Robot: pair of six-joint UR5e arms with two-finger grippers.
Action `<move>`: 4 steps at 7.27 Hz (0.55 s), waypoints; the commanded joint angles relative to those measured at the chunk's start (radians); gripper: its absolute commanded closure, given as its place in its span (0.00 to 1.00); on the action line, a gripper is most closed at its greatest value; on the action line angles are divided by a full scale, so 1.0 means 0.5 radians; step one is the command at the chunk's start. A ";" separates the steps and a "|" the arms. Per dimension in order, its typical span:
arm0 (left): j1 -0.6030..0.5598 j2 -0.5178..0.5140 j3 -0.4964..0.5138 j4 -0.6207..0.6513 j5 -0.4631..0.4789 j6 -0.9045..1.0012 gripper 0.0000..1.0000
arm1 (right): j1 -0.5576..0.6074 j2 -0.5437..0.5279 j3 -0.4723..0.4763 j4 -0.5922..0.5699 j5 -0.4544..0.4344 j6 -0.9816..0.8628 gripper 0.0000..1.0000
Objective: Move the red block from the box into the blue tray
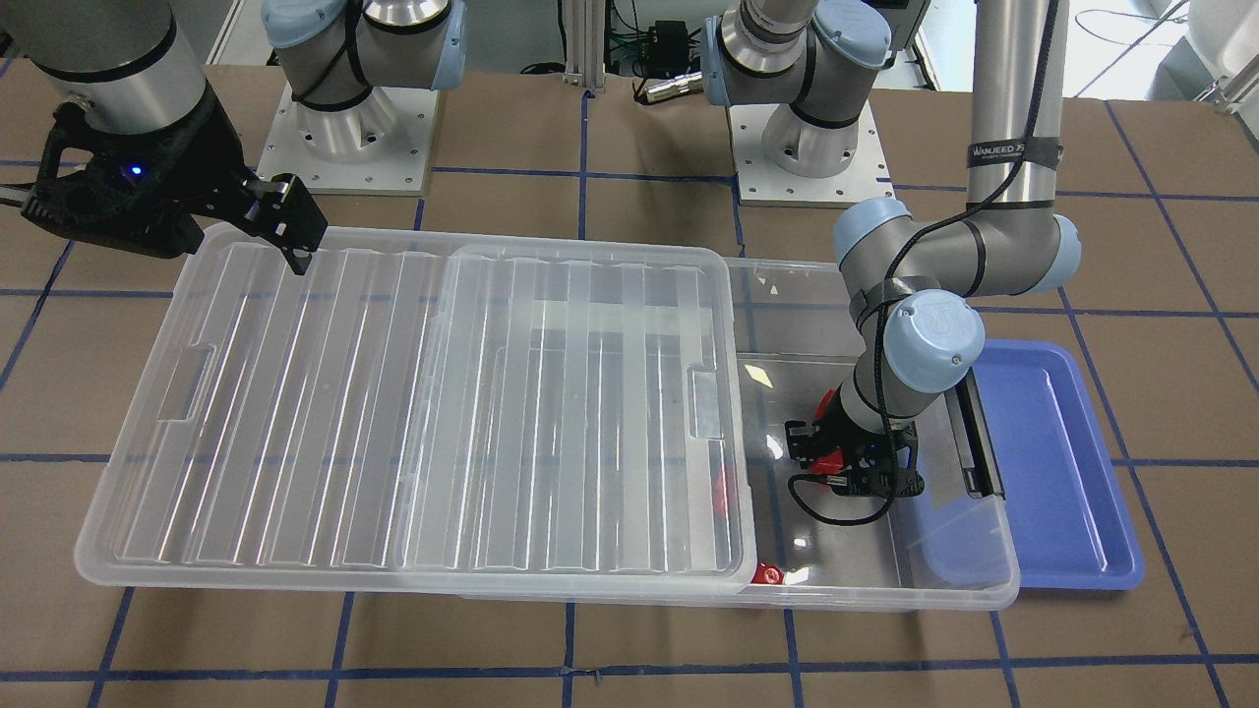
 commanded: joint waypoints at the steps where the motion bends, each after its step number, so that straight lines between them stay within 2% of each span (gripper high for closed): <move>1: -0.007 0.036 0.027 -0.131 -0.012 -0.022 1.00 | 0.000 0.004 -0.007 0.000 0.000 -0.001 0.00; 2: -0.004 0.079 0.133 -0.302 -0.012 -0.025 1.00 | 0.000 0.001 -0.010 0.000 0.000 -0.001 0.00; 4: -0.029 0.180 0.528 -0.951 -0.121 -0.098 1.00 | 0.000 0.007 -0.010 -0.003 0.000 -0.004 0.00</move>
